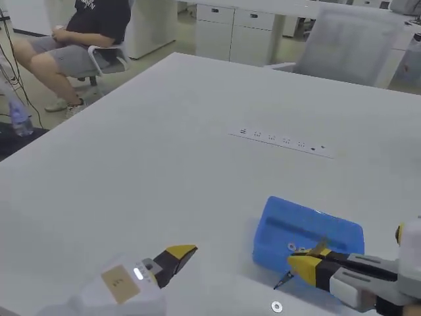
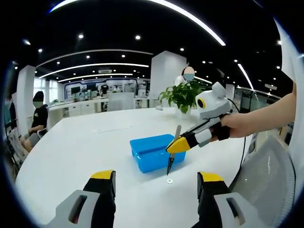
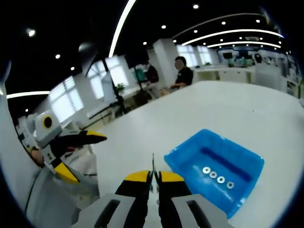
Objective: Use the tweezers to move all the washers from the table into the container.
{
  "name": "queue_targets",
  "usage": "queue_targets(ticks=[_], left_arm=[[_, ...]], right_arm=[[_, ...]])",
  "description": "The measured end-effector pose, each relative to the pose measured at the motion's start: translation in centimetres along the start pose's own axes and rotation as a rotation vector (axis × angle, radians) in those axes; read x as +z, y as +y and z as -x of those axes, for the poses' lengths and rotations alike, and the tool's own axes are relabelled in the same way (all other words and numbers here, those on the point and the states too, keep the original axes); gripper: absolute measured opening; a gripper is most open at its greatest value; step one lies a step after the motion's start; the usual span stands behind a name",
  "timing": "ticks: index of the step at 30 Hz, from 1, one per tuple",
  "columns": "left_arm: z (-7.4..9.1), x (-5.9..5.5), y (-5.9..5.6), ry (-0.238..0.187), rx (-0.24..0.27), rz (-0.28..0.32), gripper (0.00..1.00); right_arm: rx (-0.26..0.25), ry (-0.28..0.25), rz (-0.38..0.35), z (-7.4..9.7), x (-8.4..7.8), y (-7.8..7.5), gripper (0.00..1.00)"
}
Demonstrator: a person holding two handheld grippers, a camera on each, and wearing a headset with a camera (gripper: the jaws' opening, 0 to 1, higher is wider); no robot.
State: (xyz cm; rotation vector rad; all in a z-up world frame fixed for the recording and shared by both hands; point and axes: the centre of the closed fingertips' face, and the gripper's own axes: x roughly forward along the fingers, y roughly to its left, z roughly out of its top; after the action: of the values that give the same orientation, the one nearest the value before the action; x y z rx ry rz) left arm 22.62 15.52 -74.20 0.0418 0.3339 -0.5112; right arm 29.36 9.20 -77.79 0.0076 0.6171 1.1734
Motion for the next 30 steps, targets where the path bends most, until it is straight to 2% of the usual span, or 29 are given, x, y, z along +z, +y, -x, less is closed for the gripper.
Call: queue_targets(ticks=[4, 16, 20, 22, 25, 30], left_arm=[[0.0, 0.0, 0.0, 0.001, 0.001, -0.002, 0.70], [0.0, -0.1, 0.0, 0.002, 0.000, -0.001, 0.70], [0.0, -0.1, -0.1, 0.004, -0.001, -0.003, 0.70], [0.0, -0.1, -0.1, 0.004, -0.004, -0.003, 0.70], [0.0, -0.1, -0.2, 0.007, -0.007, -0.008, 0.70], [0.0, -0.1, -0.2, 0.005, -0.007, -0.009, 0.70]], right_arm=[[-0.010, 0.039, -0.003, -0.2, -1.1, -0.3, 0.03], [-0.004, 0.092, 0.020, -0.9, -2.5, -0.2, 0.03], [0.017, 0.098, 0.051, -1.0, -2.5, 0.5, 0.03], [0.031, 0.119, 0.099, -1.0, -2.8, 1.0, 0.03], [0.045, 0.147, 0.223, -1.1, -3.1, 1.7, 0.03], [0.028, 0.189, 0.434, -1.2, -3.5, 2.6, 0.02]])
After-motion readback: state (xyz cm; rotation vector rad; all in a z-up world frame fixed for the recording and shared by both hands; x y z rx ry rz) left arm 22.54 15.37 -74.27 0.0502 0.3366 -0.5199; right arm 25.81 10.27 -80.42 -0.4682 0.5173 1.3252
